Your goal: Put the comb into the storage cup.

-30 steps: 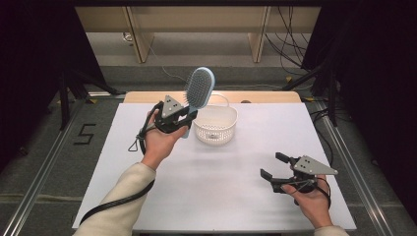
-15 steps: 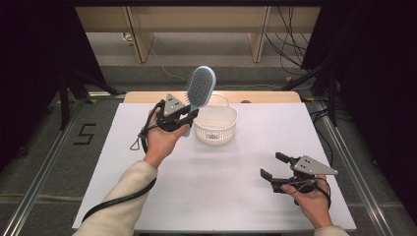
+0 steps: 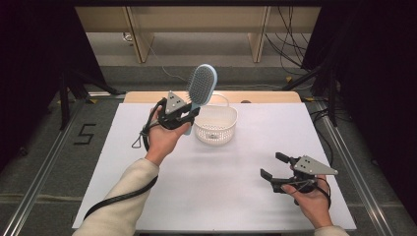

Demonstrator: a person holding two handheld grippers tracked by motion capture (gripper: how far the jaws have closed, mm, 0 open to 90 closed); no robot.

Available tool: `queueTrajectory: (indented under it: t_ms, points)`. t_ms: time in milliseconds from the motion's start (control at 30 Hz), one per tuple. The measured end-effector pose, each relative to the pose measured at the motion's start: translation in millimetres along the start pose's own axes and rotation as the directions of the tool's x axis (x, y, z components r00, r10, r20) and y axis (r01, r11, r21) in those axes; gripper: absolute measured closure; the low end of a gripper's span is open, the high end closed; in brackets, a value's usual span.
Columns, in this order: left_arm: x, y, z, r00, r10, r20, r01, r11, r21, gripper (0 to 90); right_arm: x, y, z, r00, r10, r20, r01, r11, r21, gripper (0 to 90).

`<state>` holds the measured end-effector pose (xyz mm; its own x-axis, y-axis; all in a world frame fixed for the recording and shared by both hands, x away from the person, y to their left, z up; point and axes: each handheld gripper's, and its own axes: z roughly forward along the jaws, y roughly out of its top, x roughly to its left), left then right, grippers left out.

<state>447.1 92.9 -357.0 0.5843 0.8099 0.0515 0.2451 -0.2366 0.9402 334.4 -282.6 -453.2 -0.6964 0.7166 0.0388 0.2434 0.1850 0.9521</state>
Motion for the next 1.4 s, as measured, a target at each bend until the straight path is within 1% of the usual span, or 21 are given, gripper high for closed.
queueTrajectory:
  t_ms: [133,267,1400]
  points:
    - [0.8,0.4,1.0,1.0000,0.001,0.000,-0.001,1.0000,0.001,70.0,0.0,-0.1,0.0,1.0000,0.000,0.000,0.000,1.0000,0.000,16.2]
    - [1.3,1.2,2.1,1.0000,-0.007,0.001,0.007,1.0000,-0.002,70.1,-0.1,0.0,0.0,1.0000,0.000,0.000,0.000,1.0000,0.000,16.2]
    - [0.5,8.3,12.1,1.0000,0.006,0.006,-0.006,1.0000,0.001,70.0,-0.5,-0.3,0.1,1.0000,0.003,-0.001,-0.003,1.0000,-0.003,16.2]
